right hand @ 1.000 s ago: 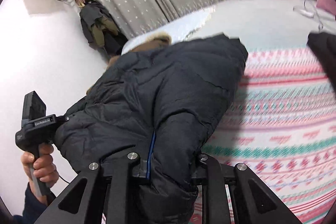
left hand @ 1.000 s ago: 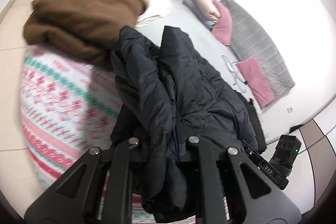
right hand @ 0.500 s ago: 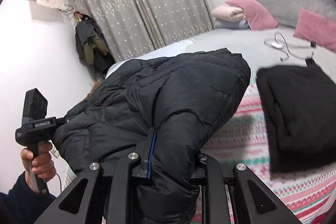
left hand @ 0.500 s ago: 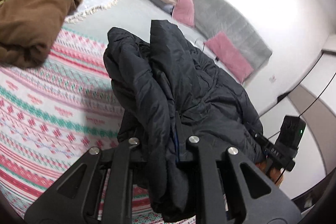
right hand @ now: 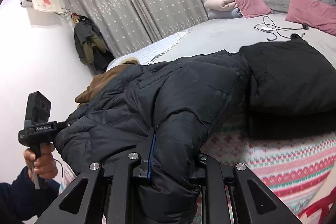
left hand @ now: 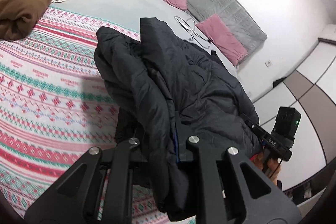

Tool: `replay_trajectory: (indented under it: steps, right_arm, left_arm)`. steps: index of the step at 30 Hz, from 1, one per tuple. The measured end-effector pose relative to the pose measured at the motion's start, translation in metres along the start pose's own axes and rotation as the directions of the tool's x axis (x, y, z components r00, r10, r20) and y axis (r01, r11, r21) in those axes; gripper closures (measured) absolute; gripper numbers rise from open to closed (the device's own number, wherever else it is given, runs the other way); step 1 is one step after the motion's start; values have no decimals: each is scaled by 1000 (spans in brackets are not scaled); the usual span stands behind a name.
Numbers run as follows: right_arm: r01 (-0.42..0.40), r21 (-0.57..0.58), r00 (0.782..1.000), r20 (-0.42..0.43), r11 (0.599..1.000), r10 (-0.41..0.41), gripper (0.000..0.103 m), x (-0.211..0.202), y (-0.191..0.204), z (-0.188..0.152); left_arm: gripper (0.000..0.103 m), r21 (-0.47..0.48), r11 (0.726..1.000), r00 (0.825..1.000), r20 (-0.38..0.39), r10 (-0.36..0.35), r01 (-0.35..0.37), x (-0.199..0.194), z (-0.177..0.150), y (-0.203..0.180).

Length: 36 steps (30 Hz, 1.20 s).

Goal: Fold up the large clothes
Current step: 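Lower the folded jacket onto the bed and open both grippers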

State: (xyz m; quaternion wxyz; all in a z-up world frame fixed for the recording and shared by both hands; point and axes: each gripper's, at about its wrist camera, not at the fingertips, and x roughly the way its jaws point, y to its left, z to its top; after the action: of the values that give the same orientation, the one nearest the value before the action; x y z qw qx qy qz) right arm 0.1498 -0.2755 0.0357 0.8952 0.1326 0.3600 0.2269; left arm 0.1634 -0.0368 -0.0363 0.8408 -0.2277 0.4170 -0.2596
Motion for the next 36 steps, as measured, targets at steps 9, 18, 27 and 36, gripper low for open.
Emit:
replay_trajectory:
  steps: [9, 18, 27, 36]
  right_arm:
    - [60, 1, 988, -144, 998, -60, 83, 7, -19, -29]
    - [120, 116, 949, -306, 986, -79, 59, 27, -46, -47]
    - [282, 9, 950, -142, 959, -278, 43, -23, -9, -40]
    - [250, 0, 966, 67, 968, -250, 31, -68, 69, -56]
  left_arm:
    - [86, 50, 995, 992, -87, 89, -85, 32, -35, 2]
    - [75, 40, 994, 985, -141, 102, -97, 38, -53, 10]
    - [64, -12, 982, 981, -43, 187, -188, -8, -41, 13]
    - [25, 62, 924, 909, 212, 357, -378, -77, -69, -39]
